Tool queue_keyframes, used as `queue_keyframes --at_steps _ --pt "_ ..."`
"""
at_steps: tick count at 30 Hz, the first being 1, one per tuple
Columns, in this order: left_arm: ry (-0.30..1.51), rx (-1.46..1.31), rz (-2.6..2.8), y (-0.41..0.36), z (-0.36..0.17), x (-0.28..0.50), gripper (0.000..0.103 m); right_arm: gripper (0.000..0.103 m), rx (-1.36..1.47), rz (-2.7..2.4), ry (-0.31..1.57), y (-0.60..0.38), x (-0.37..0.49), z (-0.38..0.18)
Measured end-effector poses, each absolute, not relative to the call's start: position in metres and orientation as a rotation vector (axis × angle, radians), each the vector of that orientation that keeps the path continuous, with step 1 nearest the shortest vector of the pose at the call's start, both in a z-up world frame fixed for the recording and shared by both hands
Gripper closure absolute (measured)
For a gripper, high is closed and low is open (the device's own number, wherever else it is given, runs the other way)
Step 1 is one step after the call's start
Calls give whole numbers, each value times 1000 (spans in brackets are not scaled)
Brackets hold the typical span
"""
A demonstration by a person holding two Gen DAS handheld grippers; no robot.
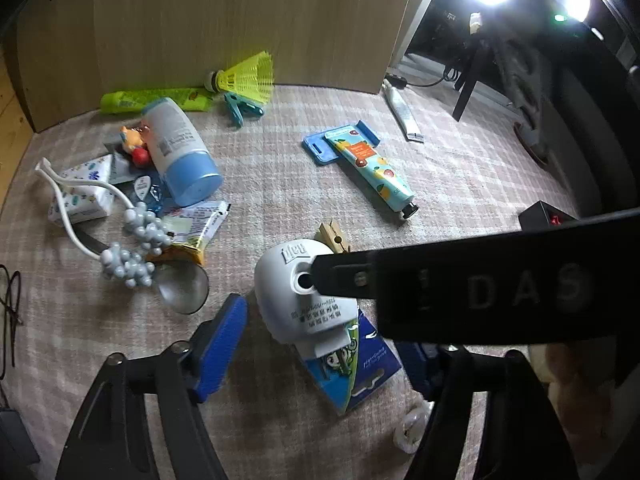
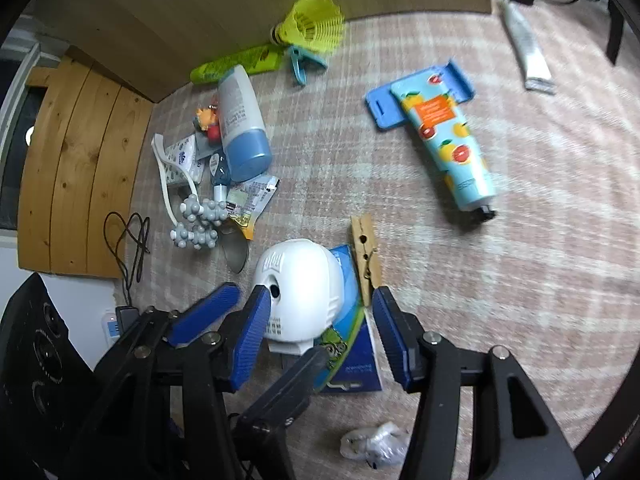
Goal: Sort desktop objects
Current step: 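Grasp the white round plug adapter with the right gripper and lift it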
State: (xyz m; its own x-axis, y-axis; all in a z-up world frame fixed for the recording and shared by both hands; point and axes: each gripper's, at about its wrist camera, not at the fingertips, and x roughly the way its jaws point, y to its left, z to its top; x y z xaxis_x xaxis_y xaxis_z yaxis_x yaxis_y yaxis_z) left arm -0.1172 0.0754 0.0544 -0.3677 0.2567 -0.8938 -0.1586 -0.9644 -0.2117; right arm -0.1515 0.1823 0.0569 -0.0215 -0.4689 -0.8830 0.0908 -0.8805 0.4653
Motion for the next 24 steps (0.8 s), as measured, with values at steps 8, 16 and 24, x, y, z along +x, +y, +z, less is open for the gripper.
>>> queue_keyframes --at_steps 8,16,24 --pt "-162 -1633 2413 70 40 -121 47 55 1877 -1884 -455 173 -156 45" --pt "-240 -1641 2407 61 41 -118 48 55 1890 -1833 -554 172 -153 39" --pt "-279 -1663 2386 56 27 -118 49 53 1870 -1814 -632 172 -151 29"
